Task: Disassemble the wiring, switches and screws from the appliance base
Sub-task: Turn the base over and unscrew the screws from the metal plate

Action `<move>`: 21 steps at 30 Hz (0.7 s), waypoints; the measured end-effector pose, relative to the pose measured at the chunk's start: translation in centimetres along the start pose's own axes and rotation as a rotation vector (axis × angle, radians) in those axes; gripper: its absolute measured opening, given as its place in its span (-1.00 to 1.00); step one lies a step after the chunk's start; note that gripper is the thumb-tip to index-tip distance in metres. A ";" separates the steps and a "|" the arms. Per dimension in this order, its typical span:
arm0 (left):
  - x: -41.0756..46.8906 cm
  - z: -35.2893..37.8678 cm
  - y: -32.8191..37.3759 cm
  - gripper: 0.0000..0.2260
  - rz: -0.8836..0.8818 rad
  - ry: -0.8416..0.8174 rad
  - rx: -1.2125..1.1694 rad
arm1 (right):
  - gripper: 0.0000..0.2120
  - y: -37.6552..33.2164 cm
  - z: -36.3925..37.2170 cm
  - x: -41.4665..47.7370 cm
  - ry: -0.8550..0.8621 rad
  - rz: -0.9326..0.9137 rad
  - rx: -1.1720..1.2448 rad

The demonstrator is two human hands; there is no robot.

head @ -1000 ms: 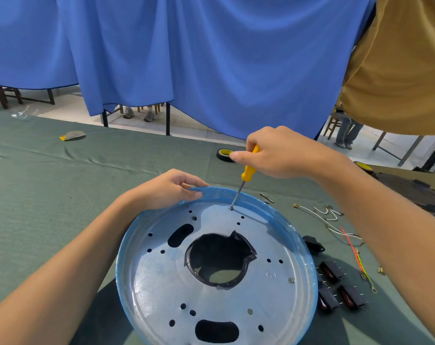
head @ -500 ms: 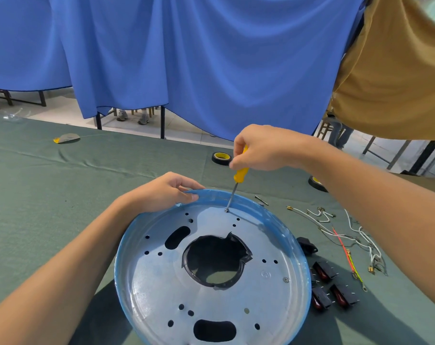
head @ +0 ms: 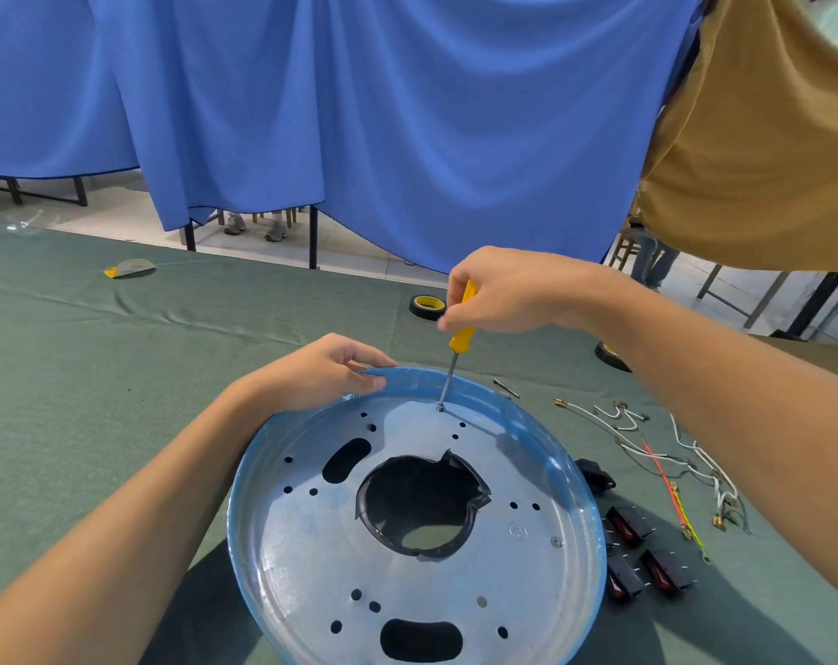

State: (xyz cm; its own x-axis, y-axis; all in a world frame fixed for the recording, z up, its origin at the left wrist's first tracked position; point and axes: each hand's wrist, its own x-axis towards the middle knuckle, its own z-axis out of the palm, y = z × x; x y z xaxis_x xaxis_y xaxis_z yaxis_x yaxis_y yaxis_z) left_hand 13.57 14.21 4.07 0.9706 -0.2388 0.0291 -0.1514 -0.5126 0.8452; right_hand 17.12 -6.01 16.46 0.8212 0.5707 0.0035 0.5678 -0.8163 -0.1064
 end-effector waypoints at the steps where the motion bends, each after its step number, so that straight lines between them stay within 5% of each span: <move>1: 0.0 0.0 0.0 -0.77 0.000 -0.001 0.002 | -0.60 -0.1 0.0 0.0 0.011 0.004 -0.030; 3: -0.1 0.0 0.0 -0.77 0.000 -0.003 0.010 | -0.51 -0.2 0.1 -0.1 0.054 0.012 -0.047; 8: -0.1 0.0 0.0 -0.77 0.002 -0.009 0.023 | -0.89 0.1 0.1 -0.4 0.063 0.016 0.037; 12: -0.2 0.0 0.1 -0.77 0.004 -0.018 0.020 | -0.57 0.4 0.5 -0.4 0.079 0.051 0.062; 18: -0.1 0.0 0.0 -0.78 0.000 -0.021 0.026 | -0.89 0.7 0.6 -0.6 0.071 0.044 0.165; 21: 0.0 -0.1 -0.1 -0.78 0.003 -0.019 0.029 | -0.64 0.8 0.8 -0.5 0.042 0.085 0.234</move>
State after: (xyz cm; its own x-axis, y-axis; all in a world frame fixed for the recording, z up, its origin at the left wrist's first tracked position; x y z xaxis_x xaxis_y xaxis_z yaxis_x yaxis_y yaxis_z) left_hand 13.56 14.35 4.02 0.9665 -0.2560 0.0208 -0.1597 -0.5357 0.8292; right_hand 17.14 -6.88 15.63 0.8700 0.4924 0.0251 0.4713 -0.8158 -0.3352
